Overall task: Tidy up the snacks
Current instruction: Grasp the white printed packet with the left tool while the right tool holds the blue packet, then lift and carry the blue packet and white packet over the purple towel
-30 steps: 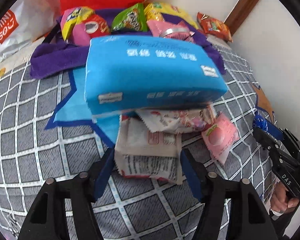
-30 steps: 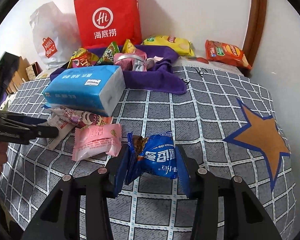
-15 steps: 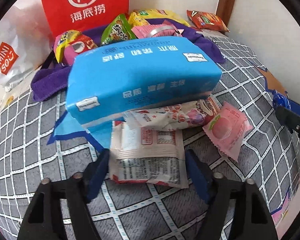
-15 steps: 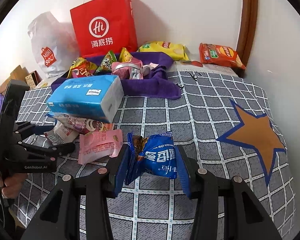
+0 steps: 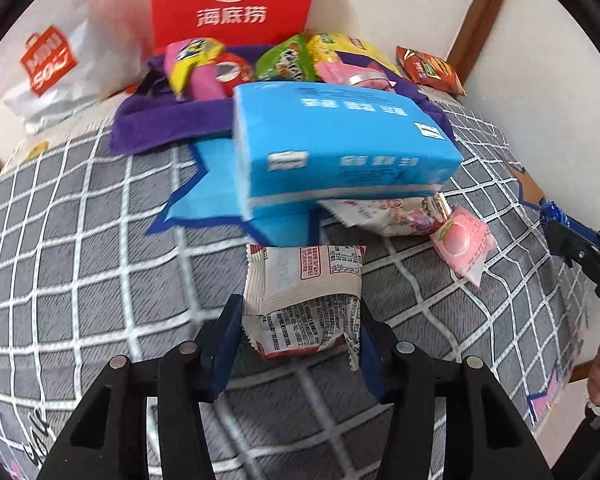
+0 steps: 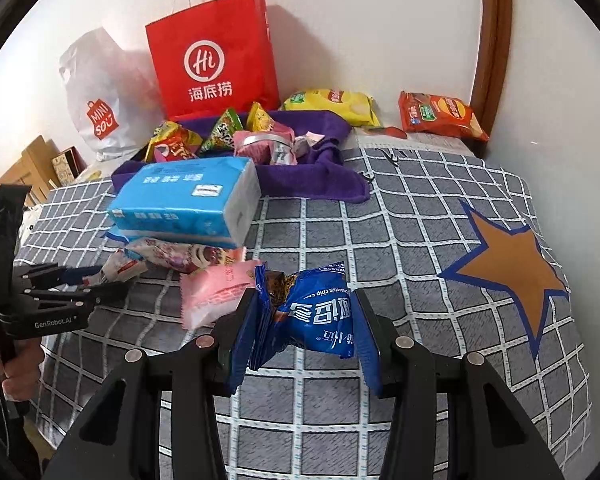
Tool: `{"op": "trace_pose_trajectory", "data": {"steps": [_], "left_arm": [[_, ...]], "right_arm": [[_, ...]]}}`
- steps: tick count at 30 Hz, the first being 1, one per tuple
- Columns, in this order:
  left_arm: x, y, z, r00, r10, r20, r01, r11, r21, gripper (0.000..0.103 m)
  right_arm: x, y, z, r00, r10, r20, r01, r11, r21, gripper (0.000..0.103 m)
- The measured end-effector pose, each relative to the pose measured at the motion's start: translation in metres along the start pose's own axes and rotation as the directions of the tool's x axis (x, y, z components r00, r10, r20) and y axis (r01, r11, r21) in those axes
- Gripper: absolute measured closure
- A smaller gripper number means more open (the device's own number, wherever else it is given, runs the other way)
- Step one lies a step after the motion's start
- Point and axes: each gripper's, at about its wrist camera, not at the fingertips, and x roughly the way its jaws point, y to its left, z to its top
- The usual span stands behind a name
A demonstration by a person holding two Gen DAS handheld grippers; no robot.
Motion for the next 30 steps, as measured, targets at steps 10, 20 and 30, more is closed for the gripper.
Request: {"op": "trace_pose_trajectory", "data": {"steps": [10,20,30], "left_arm": [[-0.029,0.025,-0.001,0.998,-0.049,0.029,0.051,0.996,-0.069,0.053],[-0.055,0.030,0.008,0.995,-0.075,0.061,0.080,0.994,-0.079,0.053],[-0.075,0.030,0.022,0.992,-0.081,0.101,0.089,0.993,-0.078,0.053]], "right_arm": [[-0.003,0.025,0.005,1.000,0.010,0.003,-0.010,1.000,-0.016,0.058],[-0.012,0.046,0.015,1.000,0.022,0.020,-0.021,0.999,-0.027,0.058],[-0.023,0.056,0.032,0.998,0.017,0.064,-0.015,0.999,-0.032,0.058]]}}
